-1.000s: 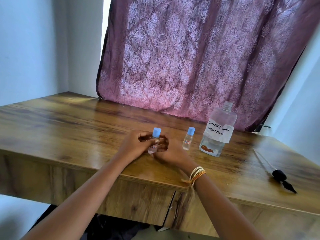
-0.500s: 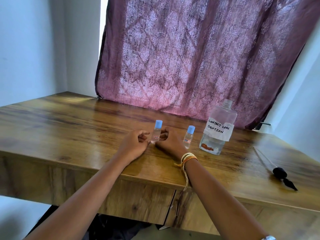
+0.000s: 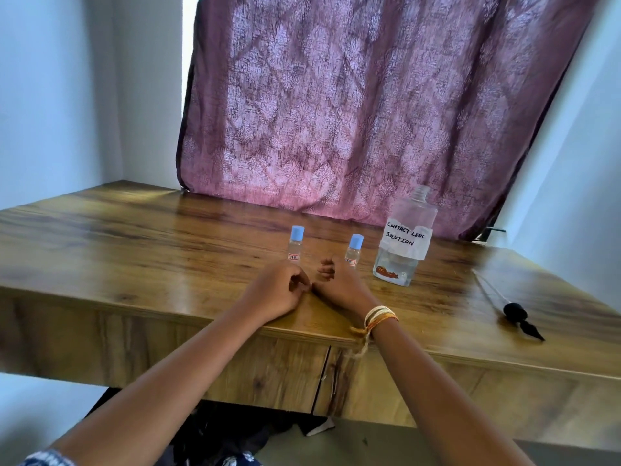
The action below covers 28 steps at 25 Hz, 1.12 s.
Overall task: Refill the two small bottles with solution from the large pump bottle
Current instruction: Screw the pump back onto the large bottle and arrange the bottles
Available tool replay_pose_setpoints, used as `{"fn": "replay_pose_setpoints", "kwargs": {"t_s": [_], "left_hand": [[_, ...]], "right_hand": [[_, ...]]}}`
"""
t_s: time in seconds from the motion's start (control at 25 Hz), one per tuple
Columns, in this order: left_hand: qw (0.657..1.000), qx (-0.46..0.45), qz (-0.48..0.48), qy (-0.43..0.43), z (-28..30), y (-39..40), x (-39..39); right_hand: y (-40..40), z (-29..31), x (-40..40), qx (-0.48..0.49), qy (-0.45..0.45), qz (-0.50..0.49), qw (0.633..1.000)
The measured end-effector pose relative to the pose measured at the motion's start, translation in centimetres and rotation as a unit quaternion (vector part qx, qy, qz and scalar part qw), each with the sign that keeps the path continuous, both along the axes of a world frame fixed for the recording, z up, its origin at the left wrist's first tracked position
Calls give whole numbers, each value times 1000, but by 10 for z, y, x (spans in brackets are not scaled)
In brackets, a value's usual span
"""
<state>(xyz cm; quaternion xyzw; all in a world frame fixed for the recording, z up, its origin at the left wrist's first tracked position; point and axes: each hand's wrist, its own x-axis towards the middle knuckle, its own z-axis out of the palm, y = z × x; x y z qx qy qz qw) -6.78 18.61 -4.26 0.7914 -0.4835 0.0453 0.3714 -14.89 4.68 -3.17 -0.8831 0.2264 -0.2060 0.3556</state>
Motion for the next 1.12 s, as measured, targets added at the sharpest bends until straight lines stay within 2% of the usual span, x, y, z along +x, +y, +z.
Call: {"fn": "replay_pose_setpoints", "kwargs": {"t_s": [0.2,0.36,0.48,0.56,0.64,0.76,0.8,0.84,0.92,0.96,1.04,1.08,1.12], "left_hand": [[997,-8,-53,53,6,-36,-51],[980,-50,-126,147,24,-87,-91],[967,-75,-139,200,28,-123,-110],[977,-61,-110,171,20,-137,-115],[986,-52,-94,125,9,-145,-115],[986,-49,-128,96,2,-147,-115],[985,-47,-136,92,2,-146,-115],[985,-47,-139,87,2,-146,-115],[985,-59,-137,84,4,-147,-117],[984,-73,-135,87,5,-148,-118],[981,-101,-135,97,7,-147,-120],[980,-107,-137,99,8,-145,-122],[979,-110,-140,101,11,-144,-123]], "right_hand": [[-28,5,-69,-49,-2,-40,998],[-64,17,-127,-134,0,-145,980],[-93,20,-161,-169,-3,-236,957],[-114,19,-176,-238,12,-311,920],[-138,17,-188,-255,83,-375,887],[-164,10,-200,-202,208,-377,880],[-166,8,-201,-206,224,-364,880],[-167,6,-199,-216,210,-354,885],[-159,10,-191,-212,126,-338,908],[-153,15,-186,-167,69,-333,925],[-146,28,-177,42,-89,-333,938],[-142,37,-172,187,-182,-312,914],[-138,45,-167,320,-263,-277,867]]}}
